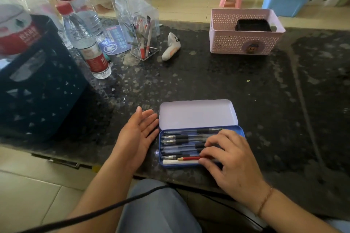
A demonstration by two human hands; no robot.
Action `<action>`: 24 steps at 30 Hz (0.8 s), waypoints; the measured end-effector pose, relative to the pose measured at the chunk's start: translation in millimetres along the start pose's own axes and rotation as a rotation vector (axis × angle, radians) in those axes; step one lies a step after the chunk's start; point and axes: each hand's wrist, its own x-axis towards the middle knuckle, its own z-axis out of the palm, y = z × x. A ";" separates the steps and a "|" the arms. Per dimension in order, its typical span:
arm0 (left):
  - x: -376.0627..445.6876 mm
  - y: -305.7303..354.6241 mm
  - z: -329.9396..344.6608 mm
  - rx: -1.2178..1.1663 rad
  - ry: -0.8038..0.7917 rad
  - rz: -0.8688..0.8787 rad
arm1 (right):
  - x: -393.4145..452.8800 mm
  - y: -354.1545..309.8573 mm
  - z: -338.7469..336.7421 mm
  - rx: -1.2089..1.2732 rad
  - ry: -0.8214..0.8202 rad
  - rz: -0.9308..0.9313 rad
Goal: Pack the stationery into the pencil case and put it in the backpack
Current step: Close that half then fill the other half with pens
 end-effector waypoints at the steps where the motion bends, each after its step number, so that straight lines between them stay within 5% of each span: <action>1: 0.8 0.4 0.5 0.003 0.002 -0.002 | 0.6 0.7 -0.7 0.011 -0.002 0.011; 5: 2.3 0.7 3.0 -0.017 0.006 -0.003 | 8.9 14.2 -17.0 0.061 0.144 0.093; 8: 2.9 0.9 4.5 -0.032 0.024 -0.001 | 32.4 40.9 -33.2 0.355 0.239 0.585; 11: -0.3 0.7 7.6 -0.061 0.044 0.008 | 49.9 61.5 -38.9 0.832 0.091 0.898; 14: -9.1 0.1 9.3 -0.093 0.044 0.045 | 46.8 54.8 -44.5 0.945 0.036 0.862; 19: -27.8 2.0 10.3 -0.163 0.028 0.083 | 41.4 49.1 -52.6 1.070 0.279 0.884; 24: -47.3 2.0 2.3 -0.098 -0.011 0.104 | 27.4 40.5 -52.8 1.157 0.140 0.839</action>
